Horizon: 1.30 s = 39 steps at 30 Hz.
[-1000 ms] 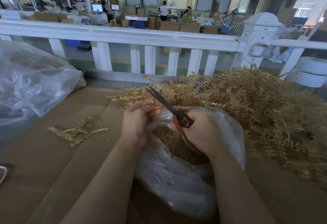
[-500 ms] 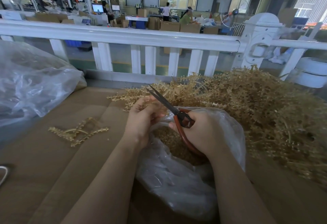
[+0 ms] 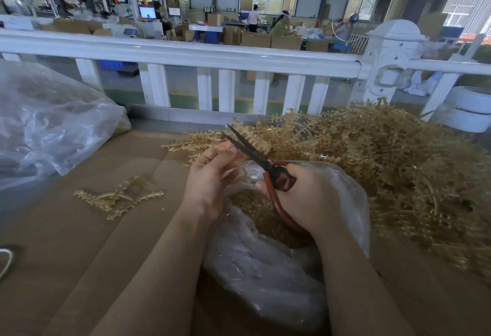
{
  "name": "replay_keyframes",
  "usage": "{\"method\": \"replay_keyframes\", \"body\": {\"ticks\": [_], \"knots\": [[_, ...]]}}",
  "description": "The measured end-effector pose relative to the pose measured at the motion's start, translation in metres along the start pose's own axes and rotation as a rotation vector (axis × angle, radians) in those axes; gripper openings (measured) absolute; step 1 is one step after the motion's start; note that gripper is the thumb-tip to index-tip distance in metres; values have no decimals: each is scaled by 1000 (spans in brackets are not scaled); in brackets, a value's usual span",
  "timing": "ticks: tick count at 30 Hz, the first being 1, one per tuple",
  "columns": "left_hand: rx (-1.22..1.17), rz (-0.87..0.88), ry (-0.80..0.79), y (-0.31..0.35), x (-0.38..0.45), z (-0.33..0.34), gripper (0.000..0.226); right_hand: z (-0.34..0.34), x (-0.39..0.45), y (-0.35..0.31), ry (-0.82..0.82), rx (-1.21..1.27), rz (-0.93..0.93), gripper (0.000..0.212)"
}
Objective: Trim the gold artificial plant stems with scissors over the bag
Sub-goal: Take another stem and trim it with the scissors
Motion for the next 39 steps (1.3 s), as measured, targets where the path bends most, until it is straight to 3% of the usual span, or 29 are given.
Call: {"method": "replay_keyframes", "body": {"ticks": [5, 15, 21, 26, 31, 34, 39], "knots": [[1, 25, -19, 2, 1, 0, 33, 1, 1, -2, -7, -59, -36, 64], [-11, -25, 51, -3, 5, -7, 17, -3, 0, -6, 38, -65, -47, 49], [32, -46, -29, -5, 4, -2, 8, -4, 0, -8, 31, -72, -56, 51], [66, -54, -76, -7, 2, 1, 14, -5, -1, -11, 38, -73, -77, 42], [72, -73, -67, -8, 0, 2, 3, -1, 0, -6, 25, -113, -54, 61], [69, -73, -78, -7, -2, 4, 11, -3, 0, -6, 67, -137, -52, 54], [47, -100, -93, -6, -6, 7, 4, -6, 0, -6, 108, -159, -38, 47]]}}
Point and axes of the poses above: each hand's wrist, its own x-axis towards the middle knuckle, its own z-axis out of the palm, y = z × x, the point moved 7 cm from there along x, towards the middle knuckle, and after that the axes turned 9 degrees about y, right-handed, at the moved point
